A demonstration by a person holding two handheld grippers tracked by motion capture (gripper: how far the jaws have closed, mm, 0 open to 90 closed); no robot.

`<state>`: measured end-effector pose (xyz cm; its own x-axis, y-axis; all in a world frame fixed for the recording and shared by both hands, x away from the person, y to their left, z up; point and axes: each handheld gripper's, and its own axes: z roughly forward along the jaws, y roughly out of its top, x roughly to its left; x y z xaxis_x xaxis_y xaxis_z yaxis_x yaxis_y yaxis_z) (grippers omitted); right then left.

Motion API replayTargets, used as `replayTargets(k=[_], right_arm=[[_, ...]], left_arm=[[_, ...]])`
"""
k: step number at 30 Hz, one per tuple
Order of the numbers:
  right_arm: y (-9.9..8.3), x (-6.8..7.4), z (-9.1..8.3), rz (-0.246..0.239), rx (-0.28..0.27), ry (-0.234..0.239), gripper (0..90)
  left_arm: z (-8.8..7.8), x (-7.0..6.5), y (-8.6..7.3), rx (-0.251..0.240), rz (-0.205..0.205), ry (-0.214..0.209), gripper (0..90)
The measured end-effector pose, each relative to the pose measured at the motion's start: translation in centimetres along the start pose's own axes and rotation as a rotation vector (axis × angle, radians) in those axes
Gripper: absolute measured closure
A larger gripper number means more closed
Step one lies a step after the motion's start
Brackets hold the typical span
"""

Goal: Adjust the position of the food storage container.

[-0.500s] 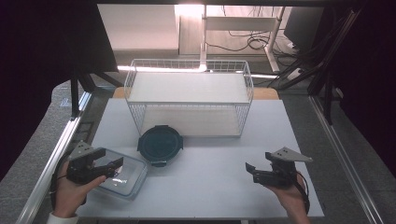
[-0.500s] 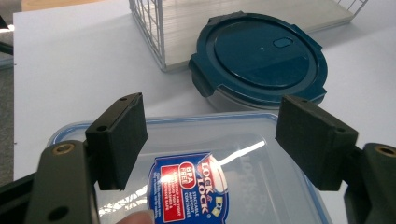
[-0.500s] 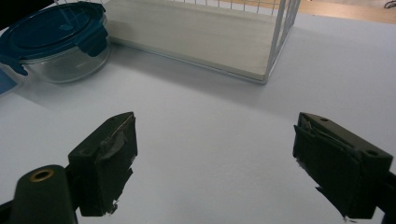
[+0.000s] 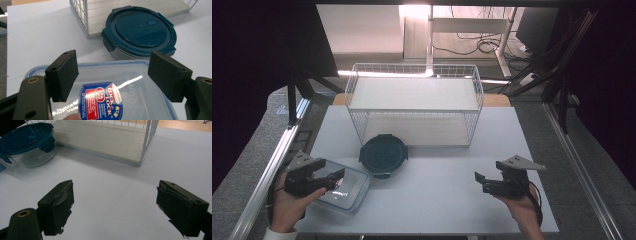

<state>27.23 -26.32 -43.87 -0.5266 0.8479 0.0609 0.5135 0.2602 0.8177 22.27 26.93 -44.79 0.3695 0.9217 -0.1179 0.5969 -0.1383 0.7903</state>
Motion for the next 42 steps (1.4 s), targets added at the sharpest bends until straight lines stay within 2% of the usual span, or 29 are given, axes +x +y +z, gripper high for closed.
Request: replayTargets(k=[6, 20, 26, 30, 32, 33, 38, 40, 41, 42], right_arm=[[0.4, 0.3, -0.1, -0.009, -0.007, -0.002, 14.9], [0.8, 0.2, -1.0, -0.019, -0.018, -0.012, 16.6], [0.8, 0.2, -0.9, -0.02, -0.017, -0.015, 16.9], [0.8, 0.1, -1.1, -0.017, -0.021, -0.016, 17.0], [0.9, 0.2, -1.2, -0.02, -0.022, -0.018, 17.2], [0.9, 0.2, -1.2, -0.02, -0.022, -0.018, 17.2], [0.9, 0.1, -1.3, -0.024, -0.019, -0.022, 17.6], [0.9, 0.1, -1.2, -0.022, -0.013, -0.024, 17.6], [0.8, 0.0, -1.1, -0.019, -0.009, -0.027, 17.7], [0.8, 0.0, -1.1, -0.019, -0.009, -0.027, 17.7]], left_arm=[[-0.2, -0.2, 0.0, -0.004, -0.002, 0.006, 23.1], [-0.2, -0.3, 0.4, -0.004, -0.006, 0.003, 23.4], [-0.7, 0.0, 0.7, -0.009, -0.022, 0.004, 24.7], [-1.4, 0.6, 0.6, -0.005, -0.02, 0.014, 24.7], [-2.0, 1.5, 0.5, 0.002, -0.016, 0.038, 25.0], [-2.0, 1.5, 0.5, 0.002, -0.016, 0.038, 25.6], [-2.6, 3.8, 0.1, 0.042, -0.022, 0.084, 27.5], [-2.7, 4.8, -0.2, 0.053, -0.038, 0.102, 28.5], [-2.9, 5.8, -0.4, 0.062, -0.051, 0.111, 30.2], [-2.9, 5.8, -0.4, 0.062, -0.051, 0.111, 30.9]])
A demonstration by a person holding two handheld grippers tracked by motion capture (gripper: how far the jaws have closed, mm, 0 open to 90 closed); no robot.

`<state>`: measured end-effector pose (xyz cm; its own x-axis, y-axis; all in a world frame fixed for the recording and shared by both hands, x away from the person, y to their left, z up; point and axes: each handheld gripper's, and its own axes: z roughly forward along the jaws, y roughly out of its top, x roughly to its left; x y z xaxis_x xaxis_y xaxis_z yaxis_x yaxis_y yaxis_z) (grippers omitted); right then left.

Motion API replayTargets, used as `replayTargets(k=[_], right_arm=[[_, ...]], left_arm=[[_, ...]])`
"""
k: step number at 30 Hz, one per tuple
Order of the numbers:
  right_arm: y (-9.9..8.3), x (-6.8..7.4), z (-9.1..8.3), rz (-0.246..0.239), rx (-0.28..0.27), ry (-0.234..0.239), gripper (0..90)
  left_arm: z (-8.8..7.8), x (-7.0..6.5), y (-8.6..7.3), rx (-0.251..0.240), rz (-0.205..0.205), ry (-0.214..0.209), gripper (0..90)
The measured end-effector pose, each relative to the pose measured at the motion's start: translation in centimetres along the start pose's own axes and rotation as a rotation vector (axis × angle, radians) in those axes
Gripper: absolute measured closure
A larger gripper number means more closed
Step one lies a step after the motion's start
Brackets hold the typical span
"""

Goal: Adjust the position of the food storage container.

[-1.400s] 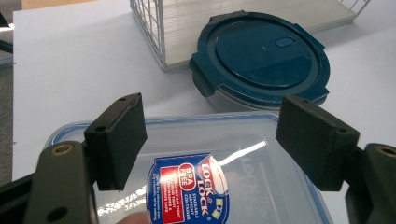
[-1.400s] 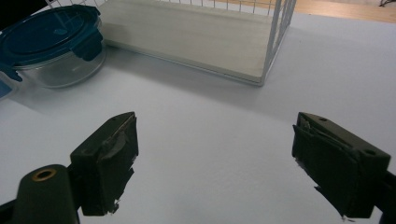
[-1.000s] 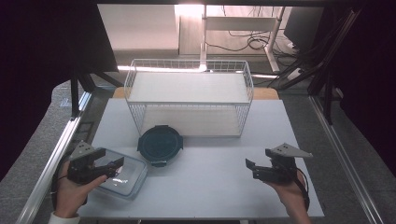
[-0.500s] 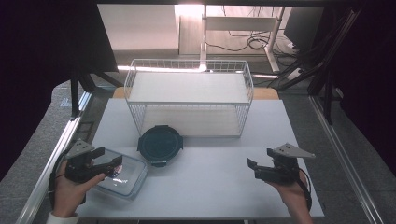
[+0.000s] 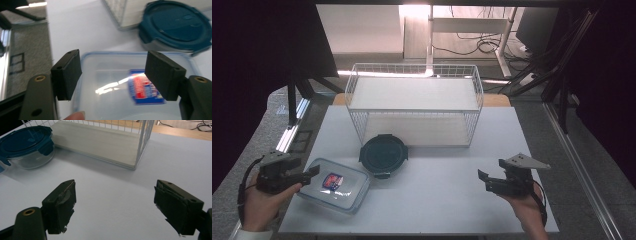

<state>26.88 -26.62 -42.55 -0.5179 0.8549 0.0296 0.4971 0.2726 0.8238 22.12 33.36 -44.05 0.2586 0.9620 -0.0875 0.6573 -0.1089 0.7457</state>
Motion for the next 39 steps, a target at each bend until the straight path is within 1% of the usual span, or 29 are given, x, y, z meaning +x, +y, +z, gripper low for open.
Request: replayTargets(k=[1, 2, 3, 4, 5, 6, 7, 8, 9, 10, 11, 12, 13, 14, 15, 16, 17, 18, 19, 21, 22, 23, 24, 27, 28, 31, 32, 33, 39], right_arm=[[0.0, 0.0, 0.1, 0.001, 0.004, 0.0, 17.7], [-0.1, 0.0, 0.1, 0.003, 0.007, 0.0, 17.7], [-0.1, 0.0, 0.2, 0.002, 0.009, -0.002, 17.7], [-0.1, 0.0, 0.2, 0.001, 0.013, -0.003, 17.7], [-0.1, -0.1, 0.3, 0.001, 0.016, -0.004, 17.7], [-0.1, -0.1, 0.3, 0.001, 0.016, -0.004, 17.7], [-0.2, -0.1, 0.3, 0.003, 0.021, -0.006, 17.8], [-0.2, -0.1, 0.3, 0.003, 0.021, -0.006, 17.8], [-0.2, -0.1, 0.4, 0.005, 0.024, -0.008, 17.8], [-0.2, -0.1, 0.4, 0.005, 0.025, -0.01, 17.8], [-0.2, -0.1, 0.4, 0.005, 0.025, -0.01, 17.8], [-0.2, -0.1, 0.4, 0.004, 0.027, -0.01, 17.9], [-0.3, -0.2, 0.5, 0.005, 0.029, -0.013, 17.9], [-0.3, -0.2, 0.5, 0.005, 0.029, -0.013, 17.9], [-0.3, -0.2, 0.6, 0.009, 0.033, -0.014, 17.9], [-0.4, -0.3, 0.6, 0.007, 0.035, -0.015, 17.9], [-0.4, -0.3, 0.7, 0.008, 0.036, -0.016, 17.9], [-0.4, -0.3, 0.7, 0.008, 0.038, -0.016, 17.9], [-0.5, -0.4, 0.8, 0.009, 0.039, -0.017, 18.0], [-0.5, -0.4, 0.8, 0.011, 0.041, -0.018, 18.0], [-0.5, -0.4, 0.8, 0.011, 0.041, -0.018, 18.0], [-0.6, -0.5, 0.8, 0.013, 0.044, -0.022, 18.1], [-0.6, -0.5, 0.8, 0.014, 0.046, -0.023, 18.1], [-0.6, -0.6, 0.9, 0.018, 0.048, -0.026, 18.2], [-0.7, -0.6, 1.0, 0.02, 0.053, -0.027, 18.2], [-0.7, -0.7, 1.1, 0.02, 0.059, -0.03, 18.2], [-0.7, -0.6, 1.1, 0.02, 0.061, -0.03, 18.2], [-0.7, -0.6, 1.1, 0.021, 0.06, -0.03, 18.2], [-0.8, -0.6, 1.2, 0.021, 0.065, -0.029, 18.3]], left_arm=[[-0.1, 0.9, -0.1, 0.007, -0.011, 0.008, 32.1], [-0.1, 1.3, -0.2, 0.011, -0.016, 0.01, 33.3], [-0.1, 1.7, -0.2, 0.011, -0.021, 0.013, 35.0], [-0.1, 1.7, -0.2, 0.011, -0.021, 0.013, 36.4], [0.0, 2.4, -0.3, 0.027, -0.043, 0.021, 38.7], [0.0, 2.4, -0.3, 0.027, -0.043, 0.021, 40.5], [0.3, 2.9, -0.3, 0.045, -0.058, 0.039, 42.1], [0.3, 2.9, -0.3, 0.045, -0.058, 0.039, 43.8], [0.7, 3.3, -0.3, 0.066, -0.057, 0.047, 45.8], [0.9, 3.5, -0.3, 0.075, -0.058, 0.047, 47.1], [0.9, 3.5, -0.3, 0.075, -0.058, 0.047, 48.5], [1.2, 3.8, -0.3, 0.086, -0.056, 0.047, 48.5], [1.6, 4.0, -0.2, 0.097, -0.05, 0.047, 51.6], [1.6, 4.0, -0.2, 0.097, -0.05, 0.047, 52.8], [2.0, 4.3, 0.0, 0.108, -0.039, 0.045, 54.2], [2.0, 4.3, 0.0, 0.108, -0.039, 0.045, 56.3], [2.6, 4.7, 0.4, 0.122, -0.027, 0.045, 58.7], [3.0, 4.9, 0.6, 0.132, -0.02, 0.042, 62.3], [3.4, 5.2, 0.7, 0.149, -0.017, 0.034, 67.9], [4.2, 5.7, 0.9, 0.181, -0.022, 0.035, 76.0], [4.2, 5.7, 0.9, 0.181, -0.022, 0.035, 79.0], [4.9, 6.1, 1.1, 0.213, -0.012, 0.028, 81.5], [4.9, 6.1, 1.1, 0.213, -0.012, 0.028, 82.7], [5.7, 6.5, 1.2, 0.257, 0.001, 0.021, 84.2], [6.1, 6.6, 1.1, 0.283, 0.008, 0.022, 85.8], [6.3, 6.5, 0.9, 0.298, 0.009, 0.015, 87.1], [6.5, 6.5, 0.7, 0.308, 0.007, -0.001, 88.3], [6.5, 6.4, 0.6, 0.313, 0.011, -0.009, 88.7], [6.7, 6.1, 0.1, 0.334, 0.022, -0.022, 89.8]])
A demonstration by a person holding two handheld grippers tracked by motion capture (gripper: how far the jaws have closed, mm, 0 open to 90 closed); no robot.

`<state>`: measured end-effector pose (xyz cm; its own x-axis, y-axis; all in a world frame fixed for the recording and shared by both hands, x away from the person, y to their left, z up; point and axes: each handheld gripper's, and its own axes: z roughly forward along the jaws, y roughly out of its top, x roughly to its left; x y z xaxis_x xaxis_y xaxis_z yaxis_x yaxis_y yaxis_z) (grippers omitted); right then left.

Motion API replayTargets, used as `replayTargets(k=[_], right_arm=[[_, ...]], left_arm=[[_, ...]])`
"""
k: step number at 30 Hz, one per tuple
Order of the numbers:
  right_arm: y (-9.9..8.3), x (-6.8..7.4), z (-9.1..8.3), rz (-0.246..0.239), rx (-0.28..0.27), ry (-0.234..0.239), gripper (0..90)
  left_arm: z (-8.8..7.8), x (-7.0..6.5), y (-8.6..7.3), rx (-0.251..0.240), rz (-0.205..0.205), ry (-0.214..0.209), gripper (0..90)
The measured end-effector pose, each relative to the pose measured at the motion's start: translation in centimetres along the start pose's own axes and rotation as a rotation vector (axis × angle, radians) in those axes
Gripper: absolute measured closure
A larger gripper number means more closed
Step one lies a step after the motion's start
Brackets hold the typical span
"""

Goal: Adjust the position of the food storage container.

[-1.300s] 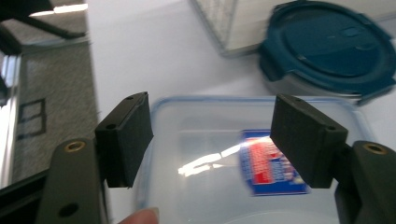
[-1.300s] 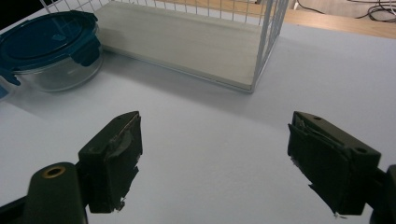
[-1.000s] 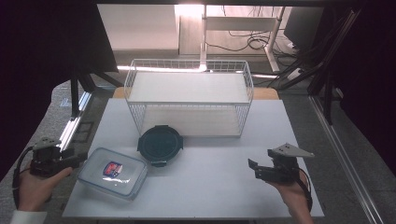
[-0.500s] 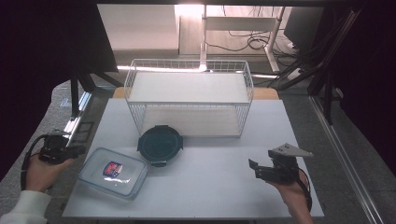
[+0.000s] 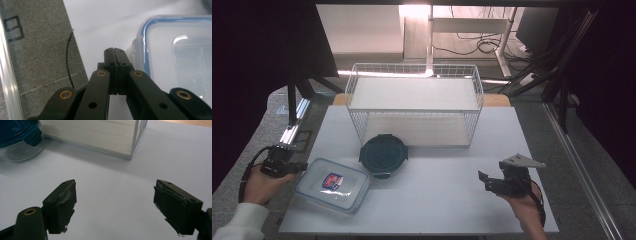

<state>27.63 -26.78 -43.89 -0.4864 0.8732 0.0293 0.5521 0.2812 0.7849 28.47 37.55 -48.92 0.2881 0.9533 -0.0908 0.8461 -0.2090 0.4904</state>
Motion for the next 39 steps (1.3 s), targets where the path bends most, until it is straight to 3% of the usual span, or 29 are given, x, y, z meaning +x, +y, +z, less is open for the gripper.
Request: replayTargets(k=[8, 19, 32, 39], right_arm=[[0.0, -0.1, 0.0, 0.001, 0.001, -0.005, 18.3], [0.0, -0.1, 0.0, 0.0, 0.001, -0.006, 18.3], [0.0, 0.0, 0.2, -0.001, 0.006, -0.005, 18.4], [0.0, 0.1, 0.4, -0.007, 0.008, -0.003, 18.4]], left_arm=[[0.2, -0.7, -0.5, 0.027, 0.038, 0.023, 89.9], [0.1, -2.6, -1.1, 0.021, 0.101, -0.039, 89.9], [0.2, -2.8, -2.3, -0.015, 0.096, -0.086, 90.0], [1.4, -3.3, -2.0, 0.015, 0.116, -0.075, 90.0]])
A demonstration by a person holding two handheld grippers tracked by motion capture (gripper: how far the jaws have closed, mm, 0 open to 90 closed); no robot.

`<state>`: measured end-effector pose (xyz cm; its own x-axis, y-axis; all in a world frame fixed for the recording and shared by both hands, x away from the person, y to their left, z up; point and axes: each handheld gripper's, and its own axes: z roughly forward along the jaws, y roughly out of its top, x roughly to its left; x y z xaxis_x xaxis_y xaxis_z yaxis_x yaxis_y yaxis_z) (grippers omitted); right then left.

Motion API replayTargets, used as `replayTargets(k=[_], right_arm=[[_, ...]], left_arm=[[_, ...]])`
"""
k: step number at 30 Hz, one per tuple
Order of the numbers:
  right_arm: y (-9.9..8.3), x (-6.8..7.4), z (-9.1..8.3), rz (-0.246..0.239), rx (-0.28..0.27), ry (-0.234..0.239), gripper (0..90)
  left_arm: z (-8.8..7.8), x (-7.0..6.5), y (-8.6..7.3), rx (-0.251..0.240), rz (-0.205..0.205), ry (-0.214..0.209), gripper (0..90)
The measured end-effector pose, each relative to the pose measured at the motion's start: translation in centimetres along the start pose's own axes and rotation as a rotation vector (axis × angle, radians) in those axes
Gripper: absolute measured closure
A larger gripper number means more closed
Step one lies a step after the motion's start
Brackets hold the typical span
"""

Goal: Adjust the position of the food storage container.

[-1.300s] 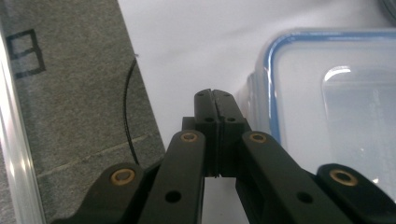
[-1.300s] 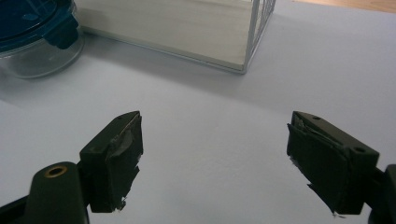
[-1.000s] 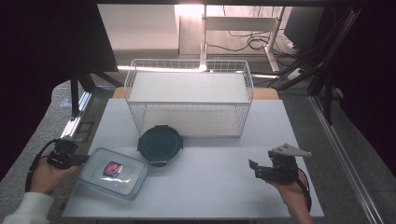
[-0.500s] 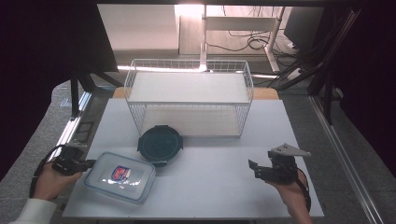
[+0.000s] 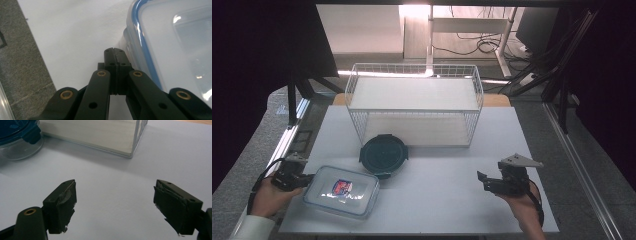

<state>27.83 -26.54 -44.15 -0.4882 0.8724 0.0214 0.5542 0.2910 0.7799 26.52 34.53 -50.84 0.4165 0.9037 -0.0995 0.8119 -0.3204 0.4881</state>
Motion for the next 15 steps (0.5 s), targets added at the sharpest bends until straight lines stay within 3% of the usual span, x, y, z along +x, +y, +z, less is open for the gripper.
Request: replayTargets(k=[3, 10, 11, 12, 13, 14, 15], right_arm=[[-0.1, 0.0, 0.1, 0.003, 0.003, 0.001, 18.4], [-0.1, -0.1, 0.2, 0.004, 0.007, 0.001, 18.3], [-0.1, -0.1, 0.1, 0.004, 0.006, 0.0, 18.4], [-0.1, -0.1, 0.1, 0.005, 0.006, -0.001, 18.4], [-0.1, -0.2, 0.1, 0.005, 0.006, -0.001, 18.3], [-0.1, -0.2, 0.1, 0.005, 0.006, -0.001, 18.3], [-0.1, -0.2, 0.1, 0.009, 0.007, -0.002, 18.3]], left_arm=[[0.3, 0.2, 0.1, -0.011, -0.011, -0.027, 90.0], [0.1, 0.2, -0.1, -0.01, -0.001, -0.035, 89.9], [-0.3, 0.4, 0.0, -0.036, -0.029, -0.018, 89.8], [-0.3, 0.4, 0.0, -0.036, -0.029, -0.018, 89.9], [-1.1, 0.7, 0.4, -0.074, -0.054, 0.019, 89.9], [-1.1, 0.7, 0.4, -0.074, -0.054, 0.019, 89.9], [-2.0, 0.7, 1.1, -0.115, -0.059, 0.052, 90.0]])
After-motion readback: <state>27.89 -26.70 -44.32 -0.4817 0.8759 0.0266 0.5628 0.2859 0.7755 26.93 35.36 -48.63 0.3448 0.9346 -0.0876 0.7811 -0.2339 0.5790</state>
